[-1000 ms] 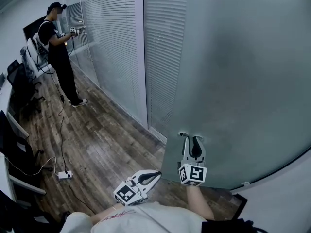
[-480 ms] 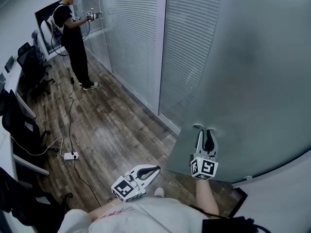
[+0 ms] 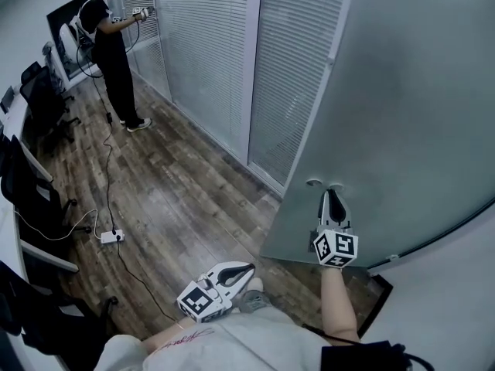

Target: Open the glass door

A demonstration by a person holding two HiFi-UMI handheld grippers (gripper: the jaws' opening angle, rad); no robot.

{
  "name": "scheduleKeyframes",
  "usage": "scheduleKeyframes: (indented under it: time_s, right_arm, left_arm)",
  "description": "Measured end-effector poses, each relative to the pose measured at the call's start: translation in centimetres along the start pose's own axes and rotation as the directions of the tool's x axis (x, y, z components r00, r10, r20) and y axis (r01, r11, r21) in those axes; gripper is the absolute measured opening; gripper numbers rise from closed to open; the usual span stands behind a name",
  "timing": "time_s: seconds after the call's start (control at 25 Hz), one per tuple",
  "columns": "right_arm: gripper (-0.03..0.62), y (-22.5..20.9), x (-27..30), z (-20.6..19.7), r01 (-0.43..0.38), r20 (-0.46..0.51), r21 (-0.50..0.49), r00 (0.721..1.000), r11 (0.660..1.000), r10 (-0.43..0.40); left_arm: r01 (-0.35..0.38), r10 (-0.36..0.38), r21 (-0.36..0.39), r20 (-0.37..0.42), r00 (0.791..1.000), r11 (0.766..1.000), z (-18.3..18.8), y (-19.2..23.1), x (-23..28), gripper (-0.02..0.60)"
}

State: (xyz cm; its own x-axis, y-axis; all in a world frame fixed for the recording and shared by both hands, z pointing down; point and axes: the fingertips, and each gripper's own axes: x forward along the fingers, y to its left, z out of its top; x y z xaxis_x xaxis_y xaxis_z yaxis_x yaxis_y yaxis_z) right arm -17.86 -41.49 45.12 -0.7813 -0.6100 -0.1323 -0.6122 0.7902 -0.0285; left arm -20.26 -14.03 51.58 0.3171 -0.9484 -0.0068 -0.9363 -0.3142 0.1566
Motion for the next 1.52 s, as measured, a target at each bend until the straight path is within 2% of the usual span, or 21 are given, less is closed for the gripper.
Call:
scheduleKeyframes:
  time_s: [0.12,0.24,0.32,0.4,0.44,0.48,0.52,0.56,0.68,0.76,0.92,1.12,1.24,1.52]
  right_arm:
    - [0.041,0.9,-0.6,0.5,-0.033,-0.010,-0.057,0.999,0.998,0.032]
    - [0.041,1.3,-1.0,0.9,-0.070,-0.030,-0.090,0.997,0.993,0.068]
    - [0.046,1.4,-1.6,1.2,-0.101,-0.055,-0.083,0.994,0.991,0.097]
    - [0.048,1.5,-2.1,1.4,-0.122,-0.063,-0.033,0.991,0.992,0.120]
    - [0.078,1.8,-2.2,1.6,-0.125,-0.057,0.000,0.991,0.992,0.125]
    - [0.163,2.1,-2.2,1.8,-0.121,-0.055,0.024,0.991,0.992,0.122]
    - [0.199,2.4,-2.2,1.9,-0.111,-0.060,0.034,0.992,0.993,0.112]
    - [0.202,2.7,-2.0,1.9,-0.094,-0.070,0.030,0.993,0.995,0.096]
    - [0.201,3.1,-1.1,1.2,-0.011,-0.116,-0.064,0.993,0.998,0.003]
    - [0.183,2.7,-0.8,0.9,0.054,-0.113,-0.116,0.991,0.992,-0.067]
    - [0.137,2.7,-1.5,1.3,0.110,-0.059,-0.056,0.992,0.992,-0.114]
    - [0.133,3.0,-2.4,1.3,0.101,-0.065,-0.046,0.993,0.994,-0.103]
    - [0.132,3.4,-3.5,1.5,0.079,-0.061,-0.043,0.995,0.996,-0.082]
    - [0.132,4.5,-6.2,1.7,0.045,-0.051,-0.040,0.998,0.998,-0.047]
  left_arm:
    - [0.024,-0.024,-0.024,-0.011,1.000,0.999,-0.2,-1.4,-0.6,0.018]
    - [0.020,-0.020,0.004,0.004,1.000,1.000,0.0,-1.8,-1.0,0.018]
    - [0.010,-0.010,0.005,0.012,1.000,1.000,0.1,-2.1,-1.4,0.018]
    - [-0.005,0.005,-0.013,0.008,1.000,1.000,0.2,-2.3,-1.8,0.018]
    - [-0.013,0.013,-0.012,0.007,1.000,1.000,0.1,-2.2,-2.0,0.018]
    - [-0.019,0.019,-0.001,0.010,1.000,1.000,0.2,-2.1,-2.1,0.018]
    - [-0.021,0.021,0.014,0.016,1.000,1.000,0.2,-2.0,-2.1,0.018]
    - [-0.021,0.020,0.028,0.024,0.999,0.999,0.3,-2.0,-2.2,0.018]
    - [-0.031,0.031,0.032,0.027,0.999,0.999,0.9,-2.1,-2.6,0.018]
    - [-0.042,0.041,0.035,0.023,0.999,0.998,1.4,-2.3,-2.7,0.018]
    - [-0.054,0.053,0.051,0.022,0.998,0.997,1.6,-3.3,-3.0,0.018]
    - [-0.047,0.046,0.034,0.021,0.999,0.998,1.1,-5.5,-2.4,0.018]
    - [-0.037,0.035,0.055,0.034,0.999,0.998,0.7,-6.6,-2.3,0.018]
    - [-0.063,0.061,0.048,0.040,0.997,0.997,1.2,-8.6,-2.0,0.018]
